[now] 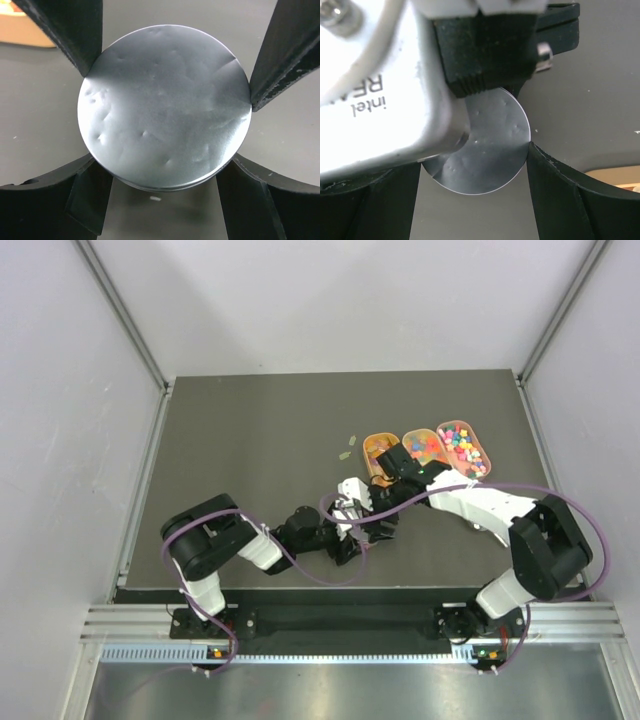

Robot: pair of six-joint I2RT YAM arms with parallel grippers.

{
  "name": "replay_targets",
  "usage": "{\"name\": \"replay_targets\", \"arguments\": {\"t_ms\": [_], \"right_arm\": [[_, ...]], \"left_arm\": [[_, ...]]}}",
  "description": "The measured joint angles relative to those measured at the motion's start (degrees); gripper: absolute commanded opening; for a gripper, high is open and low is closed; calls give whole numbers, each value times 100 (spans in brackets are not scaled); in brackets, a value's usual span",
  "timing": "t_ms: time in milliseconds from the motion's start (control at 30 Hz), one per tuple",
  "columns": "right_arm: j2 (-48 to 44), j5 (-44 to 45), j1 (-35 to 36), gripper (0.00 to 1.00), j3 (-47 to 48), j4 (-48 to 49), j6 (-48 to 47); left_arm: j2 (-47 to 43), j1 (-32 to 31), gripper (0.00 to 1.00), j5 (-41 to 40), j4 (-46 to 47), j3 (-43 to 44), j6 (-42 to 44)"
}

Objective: Pack the candies
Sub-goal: Screw the bottle lid onto the packing bottle.

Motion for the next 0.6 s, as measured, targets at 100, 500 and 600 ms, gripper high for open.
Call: {"name": "replay_targets", "arguments": {"t_ms": [100,500,600], "right_arm": [[-9,90,31,50,-26,160,81],[79,-26,120,100,-138,737,614],[109,-157,120,100,-131,787,675]], "left_arm": [[-2,28,82,-70,20,-11,-7],[-345,116,99,-345,-566,-7,-4],[-463,140,99,-321,-789,-4,37]]}}
